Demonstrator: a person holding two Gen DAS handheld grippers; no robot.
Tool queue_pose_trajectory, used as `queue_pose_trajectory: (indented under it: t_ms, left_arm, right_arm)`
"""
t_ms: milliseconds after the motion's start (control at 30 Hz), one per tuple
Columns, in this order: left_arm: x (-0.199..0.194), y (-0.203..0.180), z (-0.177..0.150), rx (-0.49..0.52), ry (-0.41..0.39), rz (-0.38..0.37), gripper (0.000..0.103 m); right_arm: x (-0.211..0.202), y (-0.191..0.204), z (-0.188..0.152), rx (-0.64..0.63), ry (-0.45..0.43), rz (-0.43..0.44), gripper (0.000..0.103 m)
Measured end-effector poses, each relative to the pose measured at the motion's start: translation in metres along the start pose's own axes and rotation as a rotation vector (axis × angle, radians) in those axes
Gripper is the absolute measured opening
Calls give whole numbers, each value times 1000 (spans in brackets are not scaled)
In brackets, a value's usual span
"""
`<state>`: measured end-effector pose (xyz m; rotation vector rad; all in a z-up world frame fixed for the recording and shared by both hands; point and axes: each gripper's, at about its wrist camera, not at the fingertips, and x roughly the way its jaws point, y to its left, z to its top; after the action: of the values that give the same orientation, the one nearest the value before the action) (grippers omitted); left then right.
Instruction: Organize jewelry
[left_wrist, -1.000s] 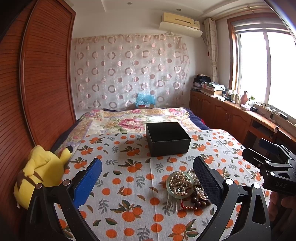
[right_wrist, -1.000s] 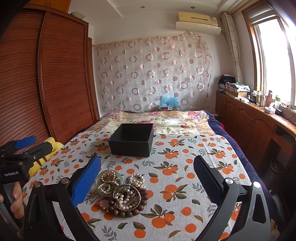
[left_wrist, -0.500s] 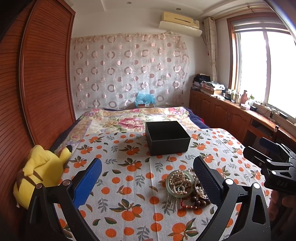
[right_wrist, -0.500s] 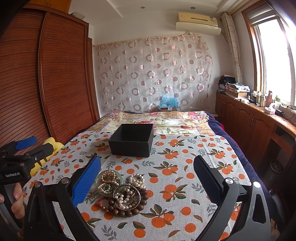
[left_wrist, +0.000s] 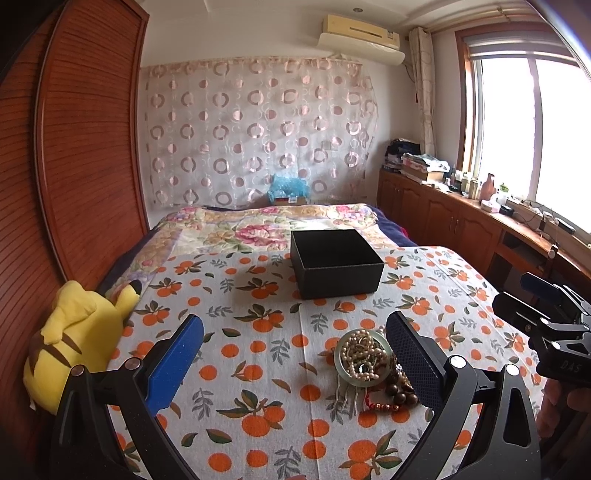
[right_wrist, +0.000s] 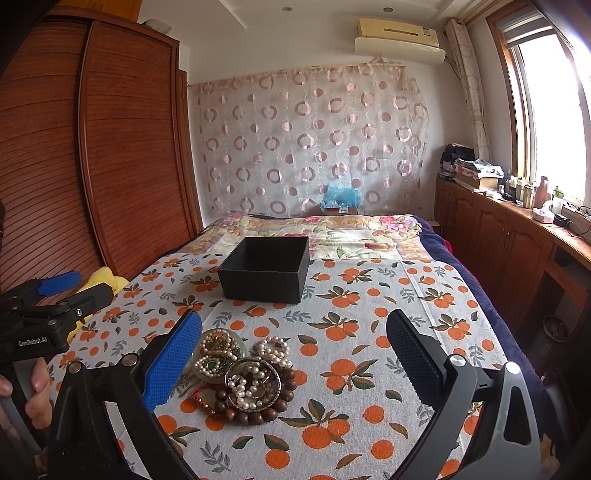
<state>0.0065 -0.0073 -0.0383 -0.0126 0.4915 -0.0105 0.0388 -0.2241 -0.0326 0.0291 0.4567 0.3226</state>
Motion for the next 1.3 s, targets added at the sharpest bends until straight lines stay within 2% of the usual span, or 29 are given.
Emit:
queue_pose_trajectory:
  t_ms: [133, 367, 567, 767, 833, 900, 1133, 1300]
  left_arm:
    - [1, 4, 7, -1, 24, -21, 96]
    - [20, 3, -1, 8, 99, -87, 96]
    - [32, -3, -6, 39, 140, -132, 96]
    - [54, -8, -8, 69, 188, -196, 95]
    - [61, -10, -8, 74, 204, -226, 88]
    - [69, -13, -8, 83, 225, -242, 77]
    - [96, -26, -3, 135, 274, -266, 54]
    - [110, -35, -2, 172, 295, -273, 32]
  right_arm:
    - [2, -1, -5, -14, 13, 13, 101]
    - [9, -5, -16, -29, 50, 29, 99]
    - [18, -11, -26, -25, 93, 46, 89]
    - [30, -16, -36, -22, 134, 70, 75]
    - [35, -16, -40, -25, 153, 76, 68]
    - [39, -16, -44, -26, 168, 85, 65]
    - [47, -15, -54, -35, 196, 107, 64]
    - [50, -16, -56, -34, 210, 106, 64]
